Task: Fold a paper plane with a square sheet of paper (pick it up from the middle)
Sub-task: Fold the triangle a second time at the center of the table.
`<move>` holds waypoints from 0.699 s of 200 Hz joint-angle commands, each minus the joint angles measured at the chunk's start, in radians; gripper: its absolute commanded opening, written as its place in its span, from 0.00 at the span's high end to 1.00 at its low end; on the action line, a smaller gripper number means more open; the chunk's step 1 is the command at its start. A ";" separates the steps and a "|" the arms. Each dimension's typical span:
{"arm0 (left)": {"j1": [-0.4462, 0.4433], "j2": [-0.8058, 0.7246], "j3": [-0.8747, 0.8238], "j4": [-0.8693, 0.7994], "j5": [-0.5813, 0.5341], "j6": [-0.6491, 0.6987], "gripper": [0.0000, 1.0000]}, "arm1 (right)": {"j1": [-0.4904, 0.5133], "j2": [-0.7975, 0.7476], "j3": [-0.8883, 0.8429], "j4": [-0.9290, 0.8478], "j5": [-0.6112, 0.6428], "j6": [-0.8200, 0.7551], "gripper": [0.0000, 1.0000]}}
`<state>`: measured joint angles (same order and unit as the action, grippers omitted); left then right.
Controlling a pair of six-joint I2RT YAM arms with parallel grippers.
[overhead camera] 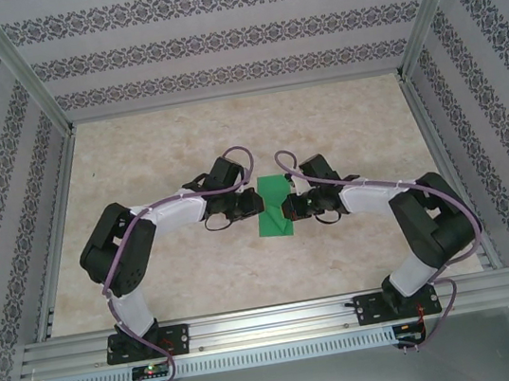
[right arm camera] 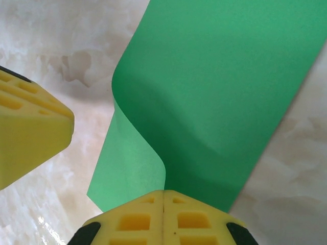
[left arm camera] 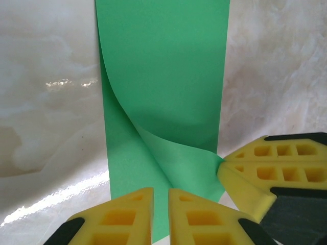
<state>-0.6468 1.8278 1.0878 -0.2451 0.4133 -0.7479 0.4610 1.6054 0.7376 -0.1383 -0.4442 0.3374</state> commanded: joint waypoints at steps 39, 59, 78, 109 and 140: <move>-0.024 0.032 0.063 -0.033 0.010 0.039 0.83 | -0.043 0.050 0.073 -0.056 -0.048 -0.081 1.00; -0.026 0.037 0.069 -0.032 0.010 0.039 0.82 | -0.054 0.059 0.087 -0.076 -0.050 -0.098 0.99; -0.028 0.041 0.075 -0.033 0.013 0.039 0.81 | -0.061 0.069 0.097 -0.078 -0.050 -0.103 0.99; -0.033 0.050 0.091 -0.034 0.021 0.041 0.79 | -0.067 0.097 0.120 -0.089 -0.057 -0.116 0.98; -0.040 0.063 0.104 -0.025 0.030 0.042 0.76 | -0.071 0.116 0.137 -0.102 -0.052 -0.133 0.98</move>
<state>-0.6674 1.8637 1.1561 -0.2596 0.4187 -0.7292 0.4030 1.7020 0.8402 -0.2260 -0.4778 0.2424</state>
